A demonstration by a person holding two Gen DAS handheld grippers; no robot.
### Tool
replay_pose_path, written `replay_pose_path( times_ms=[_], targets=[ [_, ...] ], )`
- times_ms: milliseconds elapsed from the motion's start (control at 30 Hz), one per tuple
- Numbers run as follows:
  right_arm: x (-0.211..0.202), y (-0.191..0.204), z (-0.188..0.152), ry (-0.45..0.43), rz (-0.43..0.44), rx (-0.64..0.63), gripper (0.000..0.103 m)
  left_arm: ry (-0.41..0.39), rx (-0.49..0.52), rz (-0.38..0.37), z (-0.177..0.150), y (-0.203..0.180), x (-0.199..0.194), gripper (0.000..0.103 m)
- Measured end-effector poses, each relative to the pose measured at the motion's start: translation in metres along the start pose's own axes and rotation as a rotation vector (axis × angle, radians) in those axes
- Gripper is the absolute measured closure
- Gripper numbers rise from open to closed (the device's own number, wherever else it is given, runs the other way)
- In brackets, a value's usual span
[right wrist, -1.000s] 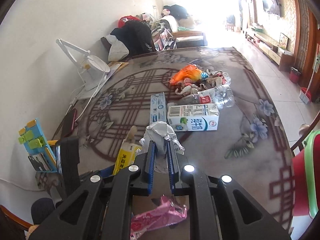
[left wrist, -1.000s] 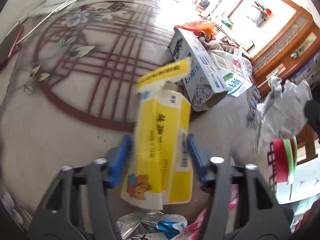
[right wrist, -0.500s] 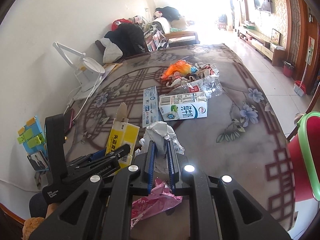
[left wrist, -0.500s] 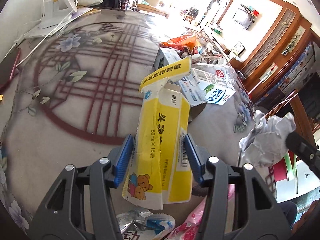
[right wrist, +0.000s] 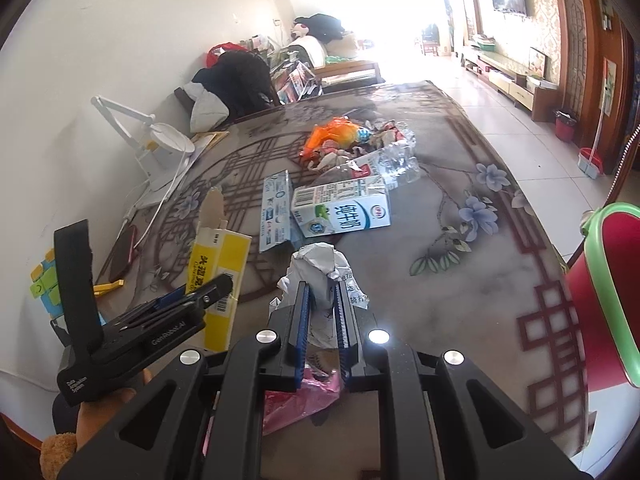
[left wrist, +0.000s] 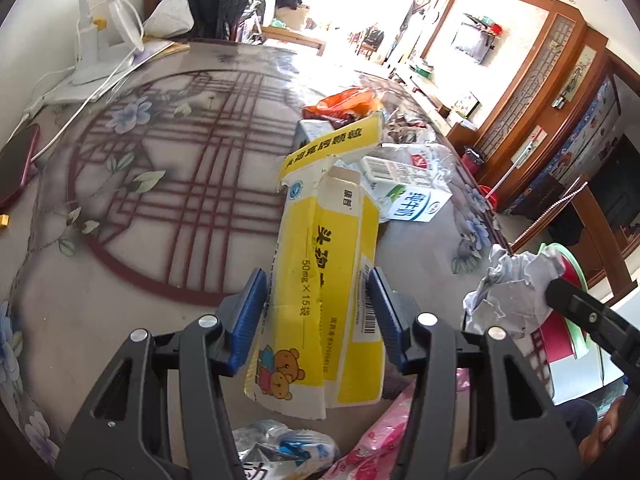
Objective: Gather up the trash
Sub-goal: 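Carry the foil toward the red bin while the left tool holds the yellow box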
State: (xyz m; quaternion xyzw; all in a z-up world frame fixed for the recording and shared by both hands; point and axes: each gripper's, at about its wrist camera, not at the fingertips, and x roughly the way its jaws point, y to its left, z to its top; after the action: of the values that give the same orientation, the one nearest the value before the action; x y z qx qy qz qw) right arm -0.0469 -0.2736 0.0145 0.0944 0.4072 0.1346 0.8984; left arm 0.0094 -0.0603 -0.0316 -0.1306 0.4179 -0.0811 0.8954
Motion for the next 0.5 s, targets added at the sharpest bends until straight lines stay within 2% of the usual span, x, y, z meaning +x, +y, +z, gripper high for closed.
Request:
replay_pose_path(
  times_ms=[500],
  targets=[
    [-0.029, -0.067, -0.005, -0.053, -0.053, 0.146, 0.091, 0.011, 0.086, -0.006, -0.007, -0.024, 0.010, 0.052]
  ],
)
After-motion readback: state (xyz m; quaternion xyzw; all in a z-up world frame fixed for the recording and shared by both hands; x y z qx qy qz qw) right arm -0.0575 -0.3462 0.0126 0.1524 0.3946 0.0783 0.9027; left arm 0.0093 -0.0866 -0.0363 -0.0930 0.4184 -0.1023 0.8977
